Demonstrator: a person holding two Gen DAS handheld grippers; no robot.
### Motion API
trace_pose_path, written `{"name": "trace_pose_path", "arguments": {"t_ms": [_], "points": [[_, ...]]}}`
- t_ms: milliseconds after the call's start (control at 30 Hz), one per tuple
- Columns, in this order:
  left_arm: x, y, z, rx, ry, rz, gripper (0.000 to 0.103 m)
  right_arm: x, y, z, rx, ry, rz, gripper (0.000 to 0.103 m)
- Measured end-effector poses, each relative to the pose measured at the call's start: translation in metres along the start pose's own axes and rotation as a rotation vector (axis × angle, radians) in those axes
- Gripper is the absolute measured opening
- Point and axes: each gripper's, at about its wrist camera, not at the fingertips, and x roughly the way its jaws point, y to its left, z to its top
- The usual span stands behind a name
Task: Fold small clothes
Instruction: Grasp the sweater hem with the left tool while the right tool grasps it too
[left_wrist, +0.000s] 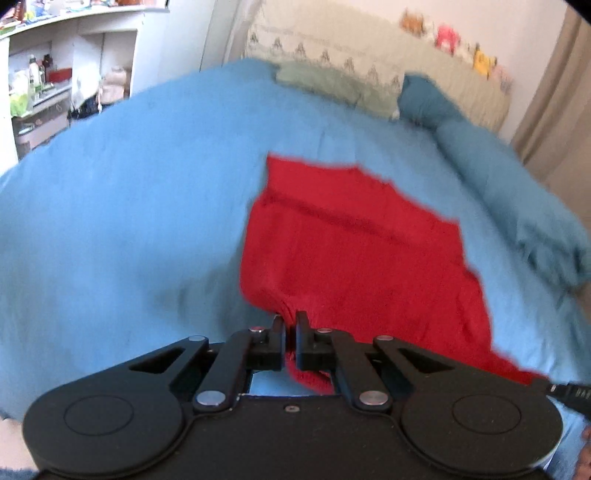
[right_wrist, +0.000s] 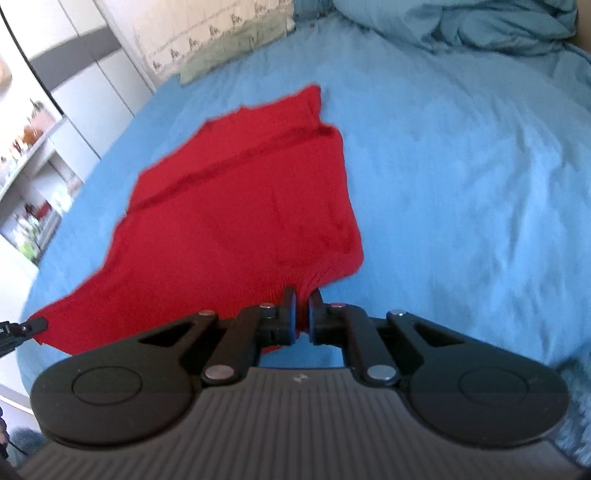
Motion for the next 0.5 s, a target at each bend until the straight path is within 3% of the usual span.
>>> {"name": "trace_pose_path", "arguments": {"t_ms": [133,267,500], "points": [[0.003,-0.012,0.049,-0.020,-0.082,-0.029,0.004,-0.007,0.008,0.044,0.010,-0.060,0.043,0.021],[0.027,-0.029,0.112,-0.011,-0.158,-0.046,0.003,0.001,0.023,0.110,-0.004,-0.135,0.084,0.020],[0.120,-0.054,0.216,0.032,-0.238,0.003,0.003,0.071,0.057,0.250,-0.044,-0.227,0.079,0.020]]}}
